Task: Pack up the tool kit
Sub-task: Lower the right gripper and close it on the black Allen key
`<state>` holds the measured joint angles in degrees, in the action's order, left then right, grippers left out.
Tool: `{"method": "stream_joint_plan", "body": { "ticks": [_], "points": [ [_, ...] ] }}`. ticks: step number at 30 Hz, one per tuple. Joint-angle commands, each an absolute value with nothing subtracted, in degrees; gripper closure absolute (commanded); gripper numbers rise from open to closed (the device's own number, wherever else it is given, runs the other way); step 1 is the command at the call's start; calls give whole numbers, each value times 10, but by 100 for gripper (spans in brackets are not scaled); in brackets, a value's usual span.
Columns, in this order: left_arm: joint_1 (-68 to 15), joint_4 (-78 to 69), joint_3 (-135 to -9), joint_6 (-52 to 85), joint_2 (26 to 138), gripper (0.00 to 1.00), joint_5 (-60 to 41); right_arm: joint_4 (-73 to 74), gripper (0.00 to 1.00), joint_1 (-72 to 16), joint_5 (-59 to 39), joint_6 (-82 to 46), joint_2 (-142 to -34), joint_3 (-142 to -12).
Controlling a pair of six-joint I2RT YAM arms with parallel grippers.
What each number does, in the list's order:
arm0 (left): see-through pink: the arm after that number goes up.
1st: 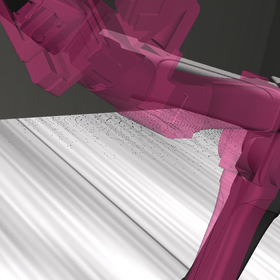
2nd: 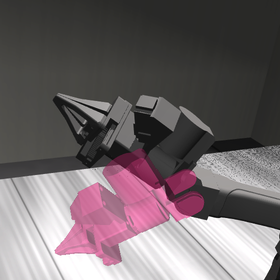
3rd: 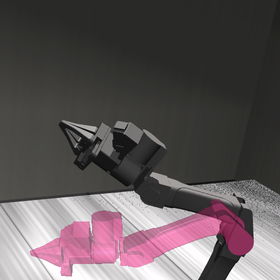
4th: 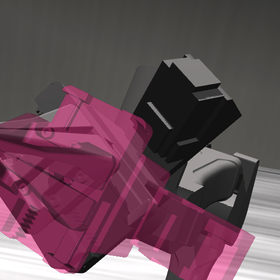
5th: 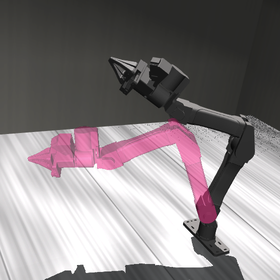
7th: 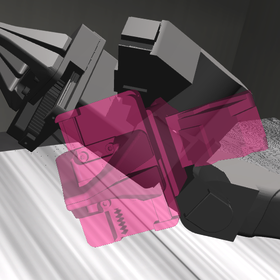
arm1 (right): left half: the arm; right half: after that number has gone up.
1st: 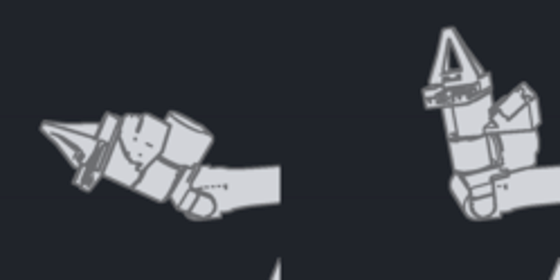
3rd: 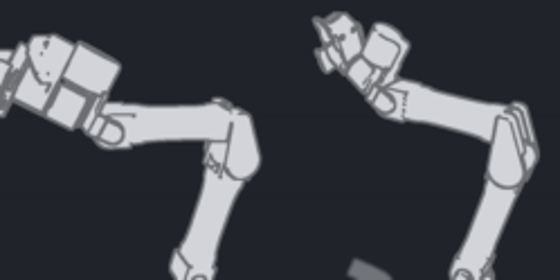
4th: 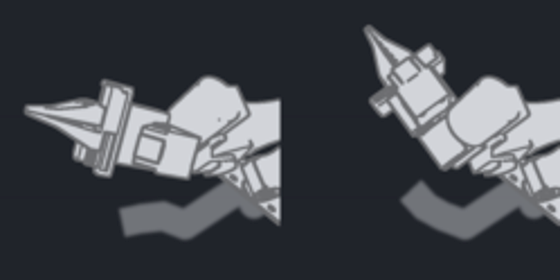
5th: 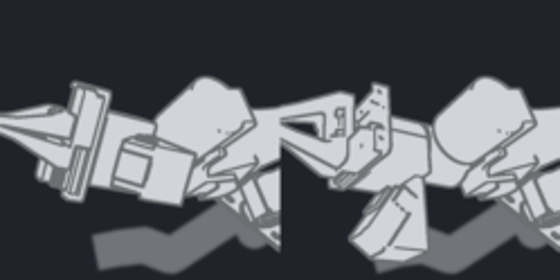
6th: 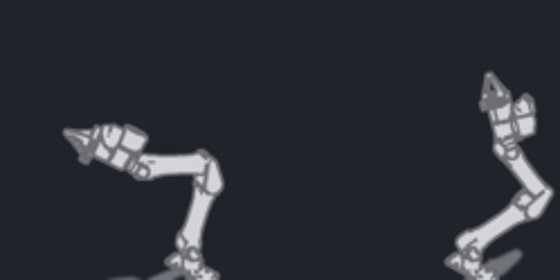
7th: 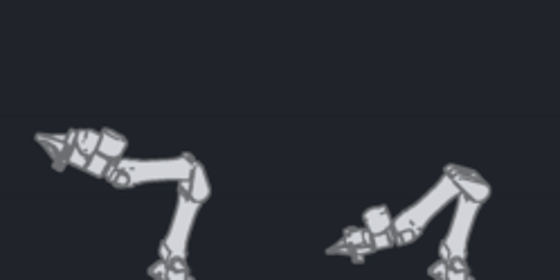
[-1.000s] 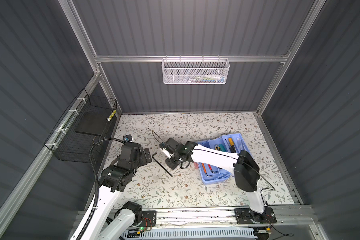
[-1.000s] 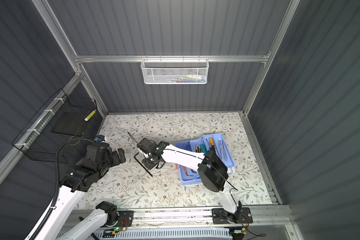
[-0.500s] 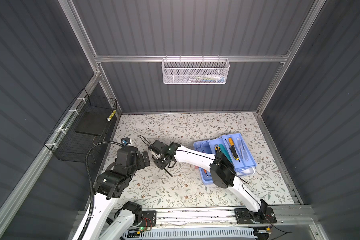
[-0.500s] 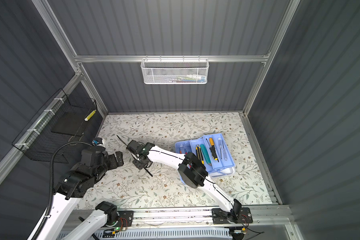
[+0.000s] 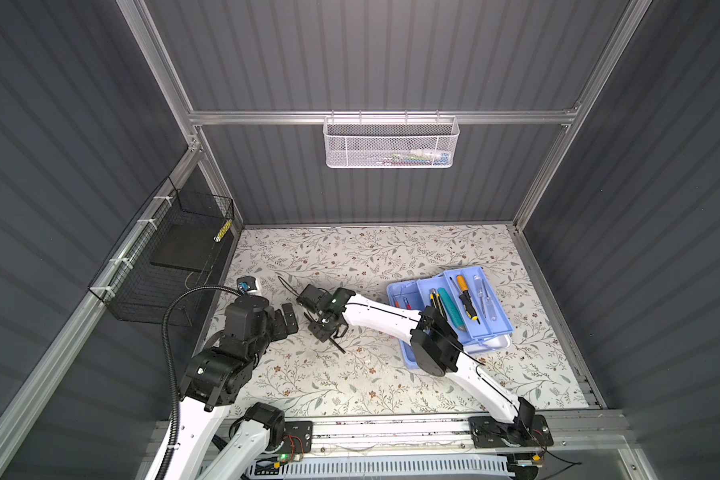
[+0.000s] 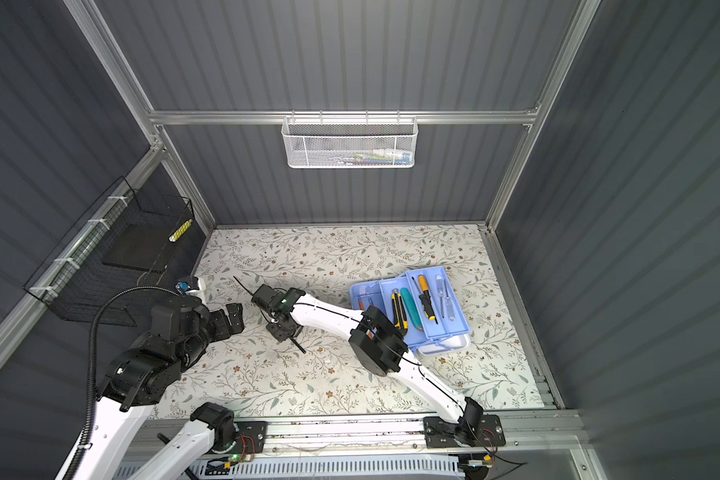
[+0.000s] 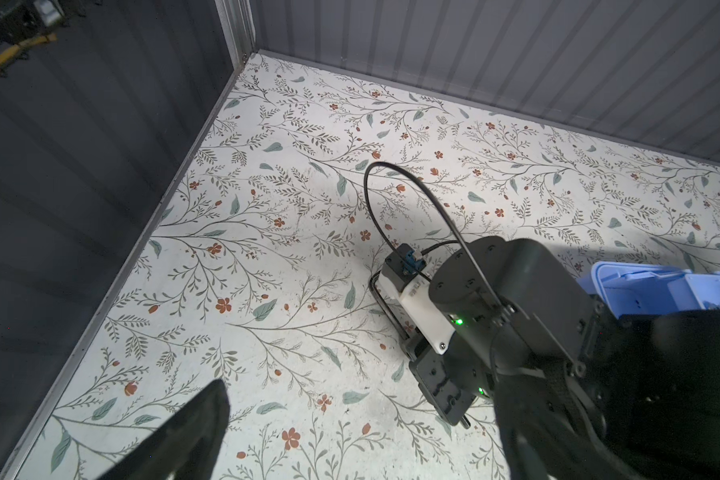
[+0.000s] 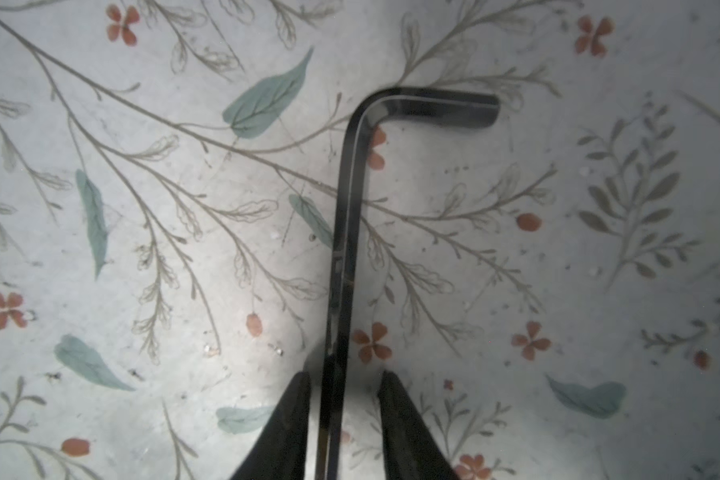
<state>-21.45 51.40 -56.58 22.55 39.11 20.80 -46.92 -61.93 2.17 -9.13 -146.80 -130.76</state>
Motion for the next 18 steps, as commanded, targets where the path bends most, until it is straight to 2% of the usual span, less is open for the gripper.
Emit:
{"method": "stream_joint_plan", "body": {
  "ticks": [1,12,18],
  "points": [
    [-217,511,-559,211,390,0,200,-501,72,-622,37,-104,-1493,-1319],
    [-217,508,-563,211,403,0,199,-506,100,-612,26,-122,-1488,-1331],
    [-217,504,-563,217,411,0,193,-508,100,-608,28,-133,-1452,-1325]
  ]
}}
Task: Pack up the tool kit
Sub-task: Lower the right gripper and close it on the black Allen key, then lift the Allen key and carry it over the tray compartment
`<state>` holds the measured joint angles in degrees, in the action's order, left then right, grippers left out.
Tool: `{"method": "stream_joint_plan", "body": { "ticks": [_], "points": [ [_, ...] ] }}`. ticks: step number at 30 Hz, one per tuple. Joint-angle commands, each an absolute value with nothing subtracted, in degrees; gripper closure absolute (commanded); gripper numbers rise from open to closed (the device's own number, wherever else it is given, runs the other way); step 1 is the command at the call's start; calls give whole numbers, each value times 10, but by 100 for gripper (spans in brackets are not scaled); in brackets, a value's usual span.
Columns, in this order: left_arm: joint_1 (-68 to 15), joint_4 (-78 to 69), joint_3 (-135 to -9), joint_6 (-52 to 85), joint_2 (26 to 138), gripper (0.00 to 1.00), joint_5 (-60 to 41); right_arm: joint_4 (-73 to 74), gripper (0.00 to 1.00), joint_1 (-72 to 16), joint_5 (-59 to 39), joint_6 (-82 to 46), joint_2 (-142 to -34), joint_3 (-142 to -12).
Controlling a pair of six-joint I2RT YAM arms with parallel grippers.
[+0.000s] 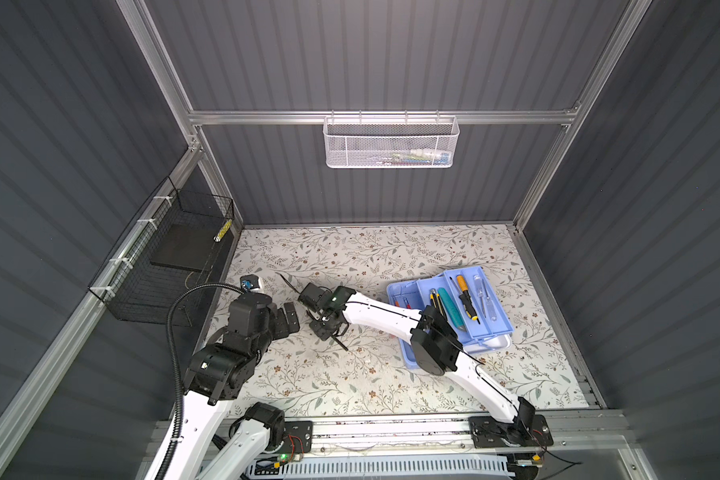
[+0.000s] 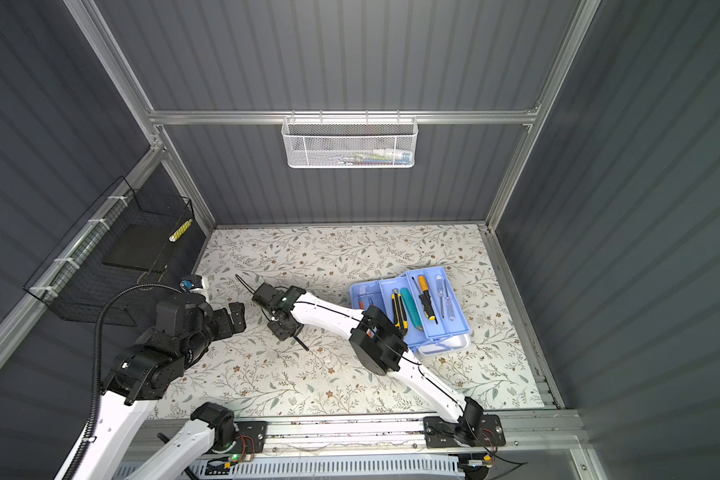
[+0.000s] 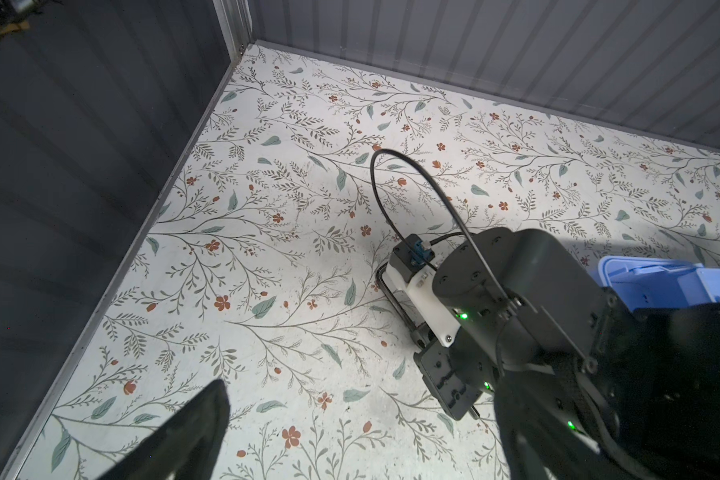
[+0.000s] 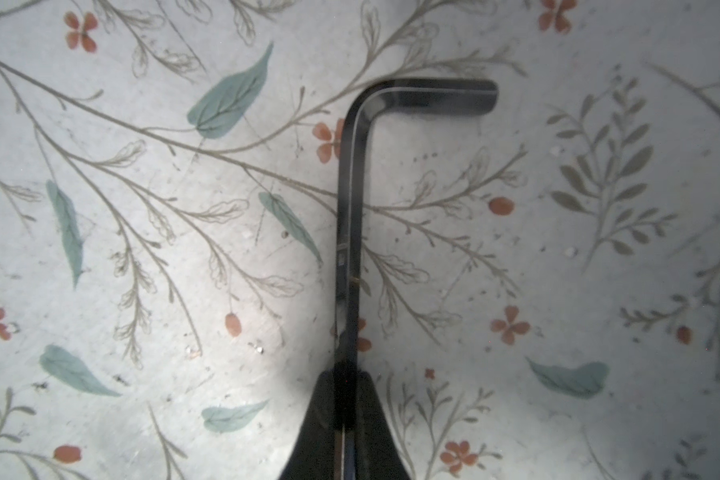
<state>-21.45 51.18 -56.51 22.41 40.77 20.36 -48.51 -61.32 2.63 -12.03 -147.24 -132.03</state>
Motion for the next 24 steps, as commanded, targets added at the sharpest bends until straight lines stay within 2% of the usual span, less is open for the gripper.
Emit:
{"method": "stream_joint_plan", "body": {
  "ticks": [1,16,24],
  "points": [
    [-217,504,-562,218,412,0,192,-504,100,-608,30,-133,-1442,-1319],
    [-217,476,-544,235,430,1,149,-444,100,-580,97,-167,-1223,-1118],
    [-217,440,-521,234,443,1,113,-403,100,-534,125,-228,-1059,-927]
  ]
}}
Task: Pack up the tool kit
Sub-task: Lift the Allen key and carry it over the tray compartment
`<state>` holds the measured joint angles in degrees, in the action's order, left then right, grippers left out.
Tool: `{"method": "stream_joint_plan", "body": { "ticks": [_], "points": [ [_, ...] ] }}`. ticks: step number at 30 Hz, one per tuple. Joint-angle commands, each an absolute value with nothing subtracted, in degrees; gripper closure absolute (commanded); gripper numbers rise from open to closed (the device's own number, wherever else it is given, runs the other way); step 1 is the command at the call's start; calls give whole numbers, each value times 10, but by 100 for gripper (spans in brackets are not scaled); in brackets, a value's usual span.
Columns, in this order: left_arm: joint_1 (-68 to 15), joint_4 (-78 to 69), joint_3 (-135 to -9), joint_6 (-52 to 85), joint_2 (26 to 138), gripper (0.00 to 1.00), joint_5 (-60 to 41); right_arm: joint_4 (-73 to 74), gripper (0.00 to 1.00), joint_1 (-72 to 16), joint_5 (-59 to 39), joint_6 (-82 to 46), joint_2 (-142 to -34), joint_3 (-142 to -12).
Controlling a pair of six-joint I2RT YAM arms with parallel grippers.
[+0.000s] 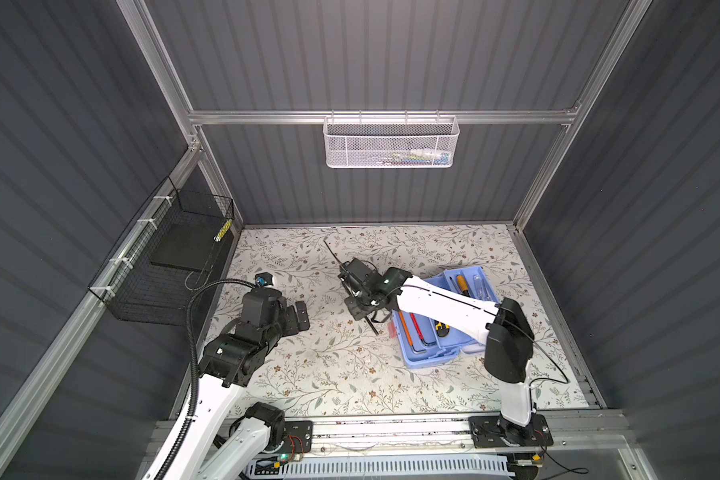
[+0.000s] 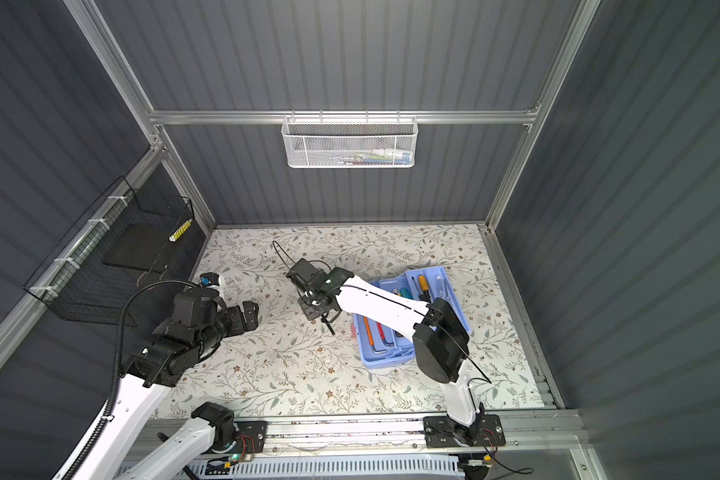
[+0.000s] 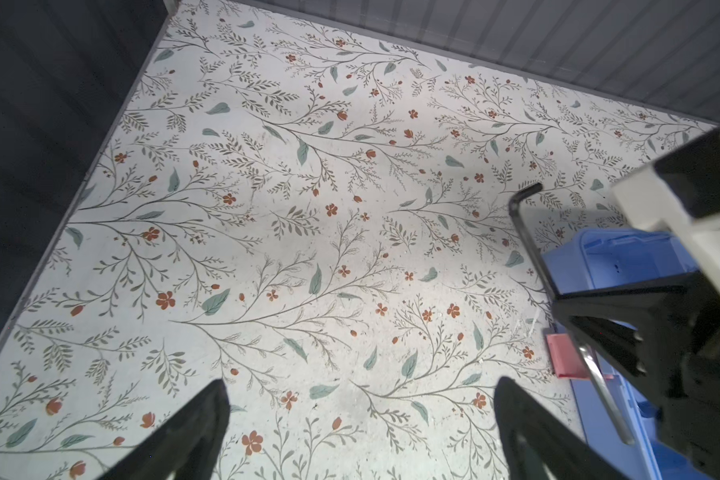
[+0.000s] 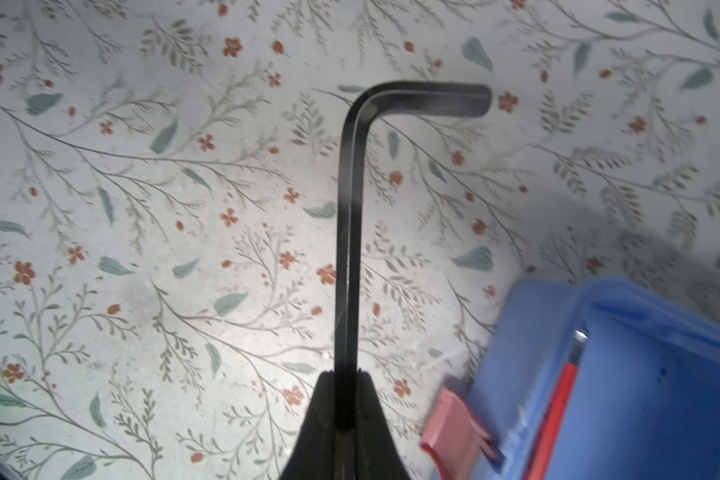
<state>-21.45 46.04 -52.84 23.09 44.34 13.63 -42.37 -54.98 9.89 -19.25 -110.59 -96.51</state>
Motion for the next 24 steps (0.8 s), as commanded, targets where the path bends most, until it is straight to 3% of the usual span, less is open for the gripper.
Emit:
{"method": "stream_joint_plan", "body": {
  "ticks": [1,11,24],
  "points": [
    [-217,431,-518,235,445,0,105,-399,100,-527,129,-237,-1039,-902],
    [-217,322,-442,238,459,1,20,-385,100,-474,150,-277,-956,-745],
    [-217,253,-368,260,426,0,-30,-390,100,-443,141,-268,-1052,-774]
  ]
}}
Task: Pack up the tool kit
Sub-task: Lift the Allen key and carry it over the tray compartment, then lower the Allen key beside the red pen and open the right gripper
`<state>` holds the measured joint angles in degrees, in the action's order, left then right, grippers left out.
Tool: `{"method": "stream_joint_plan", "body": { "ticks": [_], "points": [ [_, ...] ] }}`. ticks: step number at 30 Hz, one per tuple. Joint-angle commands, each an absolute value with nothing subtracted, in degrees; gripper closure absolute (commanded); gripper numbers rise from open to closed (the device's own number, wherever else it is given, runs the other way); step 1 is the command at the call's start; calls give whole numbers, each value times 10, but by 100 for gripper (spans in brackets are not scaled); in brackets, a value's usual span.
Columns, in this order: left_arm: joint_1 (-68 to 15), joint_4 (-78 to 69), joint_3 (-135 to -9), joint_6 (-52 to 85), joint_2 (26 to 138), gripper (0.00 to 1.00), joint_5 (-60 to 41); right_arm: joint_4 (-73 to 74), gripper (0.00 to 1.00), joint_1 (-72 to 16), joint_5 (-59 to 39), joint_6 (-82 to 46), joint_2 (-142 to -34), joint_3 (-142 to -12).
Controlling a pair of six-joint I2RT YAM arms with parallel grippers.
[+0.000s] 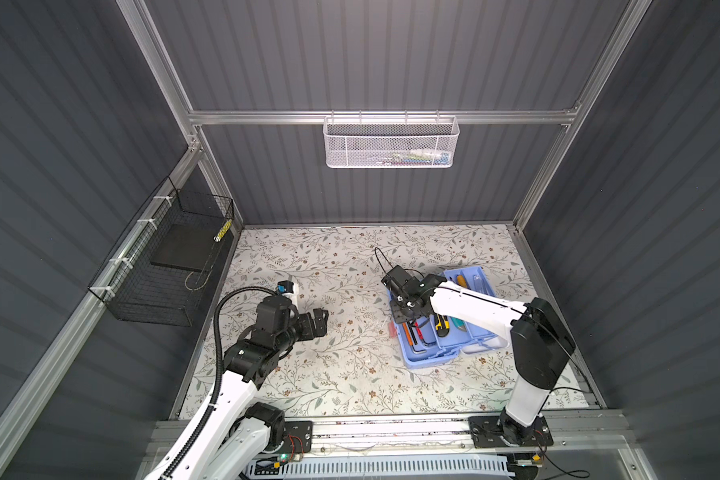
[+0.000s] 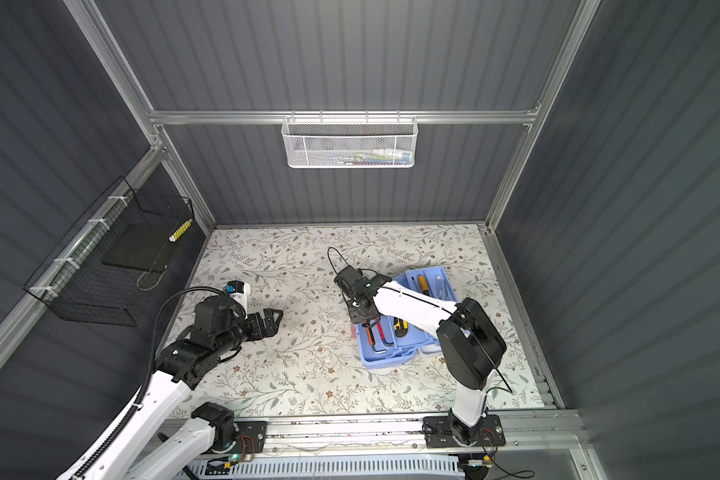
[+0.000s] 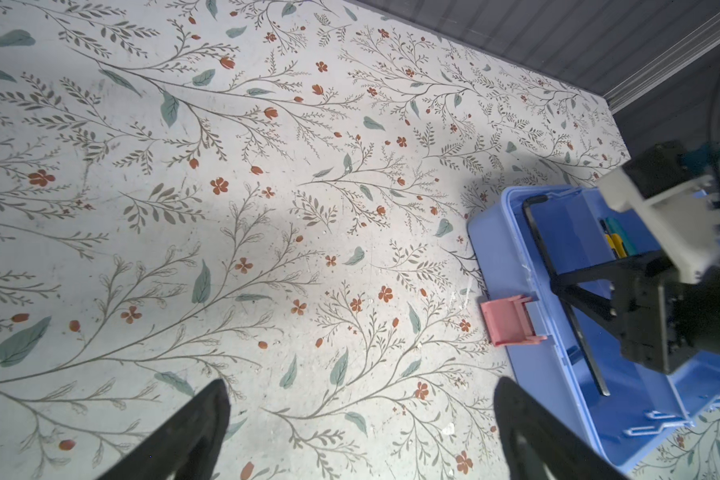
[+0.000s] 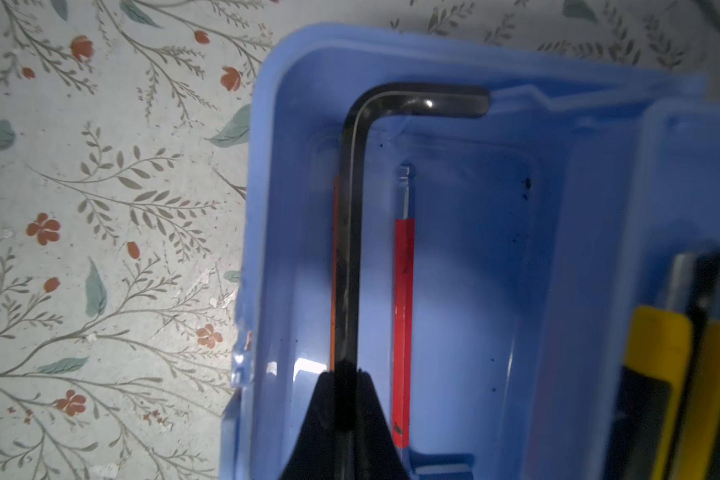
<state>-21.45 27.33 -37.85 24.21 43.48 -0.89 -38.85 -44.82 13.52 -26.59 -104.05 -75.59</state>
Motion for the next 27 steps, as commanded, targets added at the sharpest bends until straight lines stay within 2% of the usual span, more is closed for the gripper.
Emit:
{"method": "stream_joint_plan", "body": {
  "ticks": [1,18,27],
  "points": [
    [-217,247,-363,266,425,0,-36,-388,100,-442,142,-270,-1059,-775],
    [-219,153,-322,292,482,1,-107,-382,100,-433,150,-276,-1053,-739],
    [-254,130,-321,300,508,1,-91,-368,100,-432,149,-270,-1057,-725]
  ]
}}
